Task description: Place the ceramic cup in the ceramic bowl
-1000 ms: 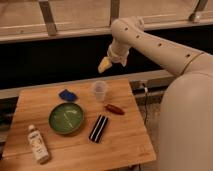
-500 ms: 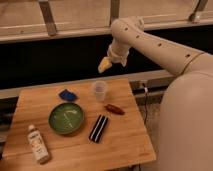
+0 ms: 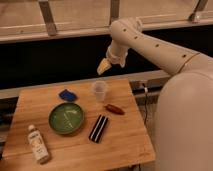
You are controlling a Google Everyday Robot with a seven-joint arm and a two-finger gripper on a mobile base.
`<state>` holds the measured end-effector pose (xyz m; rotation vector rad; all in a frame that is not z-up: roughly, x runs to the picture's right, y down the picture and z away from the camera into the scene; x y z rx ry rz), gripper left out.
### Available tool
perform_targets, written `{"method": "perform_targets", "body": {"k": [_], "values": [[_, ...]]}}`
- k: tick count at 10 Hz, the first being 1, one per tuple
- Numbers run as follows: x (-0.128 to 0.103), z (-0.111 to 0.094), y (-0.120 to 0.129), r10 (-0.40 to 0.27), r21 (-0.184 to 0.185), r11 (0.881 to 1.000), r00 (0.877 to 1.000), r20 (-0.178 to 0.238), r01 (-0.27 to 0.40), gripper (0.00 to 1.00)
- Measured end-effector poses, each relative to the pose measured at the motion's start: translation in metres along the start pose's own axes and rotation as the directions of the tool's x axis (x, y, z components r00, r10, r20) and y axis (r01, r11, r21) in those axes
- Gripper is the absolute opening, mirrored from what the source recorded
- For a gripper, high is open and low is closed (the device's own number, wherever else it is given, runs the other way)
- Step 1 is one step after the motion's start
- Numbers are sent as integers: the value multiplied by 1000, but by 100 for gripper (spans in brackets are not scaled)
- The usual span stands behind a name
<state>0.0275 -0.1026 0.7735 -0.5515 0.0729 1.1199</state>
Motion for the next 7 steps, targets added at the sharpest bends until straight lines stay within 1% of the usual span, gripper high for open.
{"method": "perform_targets", "body": {"k": [1, 3, 4, 5, 7], "values": [[3, 14, -3, 5, -12, 1000, 1000, -17, -5, 80], [12, 44, -8, 20, -23, 1000, 998, -61, -22, 80], [14, 55, -9, 26, -25, 999, 997, -77, -28, 80], [19, 72, -13, 43, -26, 999, 994, -103, -46, 80], [25, 89, -20, 64, -18, 998, 989, -137, -67, 80]]}}
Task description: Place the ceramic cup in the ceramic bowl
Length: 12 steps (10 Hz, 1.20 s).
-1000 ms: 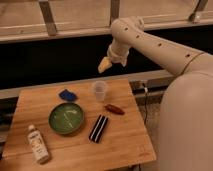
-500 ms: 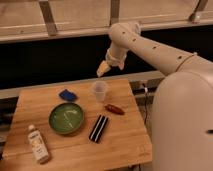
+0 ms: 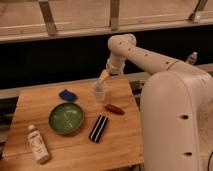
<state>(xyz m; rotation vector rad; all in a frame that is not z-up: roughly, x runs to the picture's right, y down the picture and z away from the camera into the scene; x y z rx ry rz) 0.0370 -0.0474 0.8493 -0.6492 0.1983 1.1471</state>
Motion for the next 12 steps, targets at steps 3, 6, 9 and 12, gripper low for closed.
{"method": "perform_targets", "body": {"k": [3, 6, 9, 12], "values": [[5, 33, -6, 22, 9, 1000, 999, -48, -22, 80], [8, 64, -11, 48, -27, 998, 997, -53, -50, 80], [2, 86, -6, 60, -120, 991, 998, -12, -61, 77], [-14, 94, 24, 2, -199, 980, 999, 54, 9, 47]]}}
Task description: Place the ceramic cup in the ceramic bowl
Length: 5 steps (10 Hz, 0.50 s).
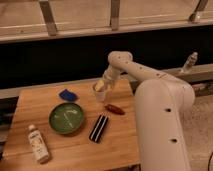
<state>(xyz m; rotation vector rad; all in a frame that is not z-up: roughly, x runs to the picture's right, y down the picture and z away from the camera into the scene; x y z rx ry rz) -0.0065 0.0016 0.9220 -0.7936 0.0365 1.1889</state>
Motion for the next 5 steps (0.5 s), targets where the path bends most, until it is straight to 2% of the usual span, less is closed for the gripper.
{"method": "perform_targets", "body": {"k": [1, 3, 4, 5], "values": [[-2, -2, 3, -13, -8, 1000, 1000, 11, 13, 41], [-6, -8, 26, -68, -36, 997, 997, 26, 69, 19], [-5, -14, 32, -90, -33, 995, 996, 26, 91, 8], [-5, -23, 36, -107, -29, 994, 994, 29, 108, 3]]}}
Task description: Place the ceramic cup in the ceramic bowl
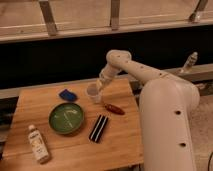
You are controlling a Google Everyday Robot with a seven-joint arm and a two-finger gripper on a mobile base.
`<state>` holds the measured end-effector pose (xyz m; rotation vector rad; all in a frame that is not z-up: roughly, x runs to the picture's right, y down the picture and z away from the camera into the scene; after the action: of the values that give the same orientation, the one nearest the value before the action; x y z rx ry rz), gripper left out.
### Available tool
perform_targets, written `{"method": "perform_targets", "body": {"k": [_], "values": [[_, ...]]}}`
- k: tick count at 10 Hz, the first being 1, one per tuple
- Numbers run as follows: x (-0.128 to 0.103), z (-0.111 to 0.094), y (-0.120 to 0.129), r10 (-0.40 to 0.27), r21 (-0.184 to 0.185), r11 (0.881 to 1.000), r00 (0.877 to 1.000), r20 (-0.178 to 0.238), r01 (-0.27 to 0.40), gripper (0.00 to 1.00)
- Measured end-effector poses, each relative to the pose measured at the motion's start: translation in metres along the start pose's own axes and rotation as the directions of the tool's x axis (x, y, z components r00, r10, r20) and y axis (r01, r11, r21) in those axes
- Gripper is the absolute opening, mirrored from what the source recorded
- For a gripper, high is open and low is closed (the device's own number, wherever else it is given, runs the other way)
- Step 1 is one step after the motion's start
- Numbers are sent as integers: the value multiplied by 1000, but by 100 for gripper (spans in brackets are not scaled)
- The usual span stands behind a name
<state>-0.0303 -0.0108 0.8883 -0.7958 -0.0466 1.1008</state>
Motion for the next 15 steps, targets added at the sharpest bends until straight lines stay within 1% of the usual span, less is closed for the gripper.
{"method": "perform_targets", "body": {"k": [1, 2, 3, 5, 6, 8, 10, 11, 12, 13, 14, 15], "values": [[0, -13, 7, -24, 9, 1000, 1000, 0, 24, 0], [-1, -24, 13, -42, 17, 999, 999, 2, 42, 0], [-1, -32, 17, -53, 24, 998, 999, 2, 53, 0], [1, -61, 22, -66, 44, 997, 998, -4, 66, 0], [2, -66, 25, -72, 45, 996, 997, -11, 73, 0], [10, -73, 50, -112, 35, 993, 993, -41, 113, 0], [18, -72, 79, -156, 18, 987, 986, -62, 158, 0], [21, -68, 106, -195, -7, 981, 978, -75, 195, 0], [22, -65, 119, -214, -22, 977, 974, -81, 213, 0], [20, -61, 136, -244, -44, 970, 966, -84, 241, 0], [15, -55, 153, -278, -71, 959, 957, -83, 273, 0], [8, -45, 177, -322, -111, 943, 943, -82, 313, 0]]}}
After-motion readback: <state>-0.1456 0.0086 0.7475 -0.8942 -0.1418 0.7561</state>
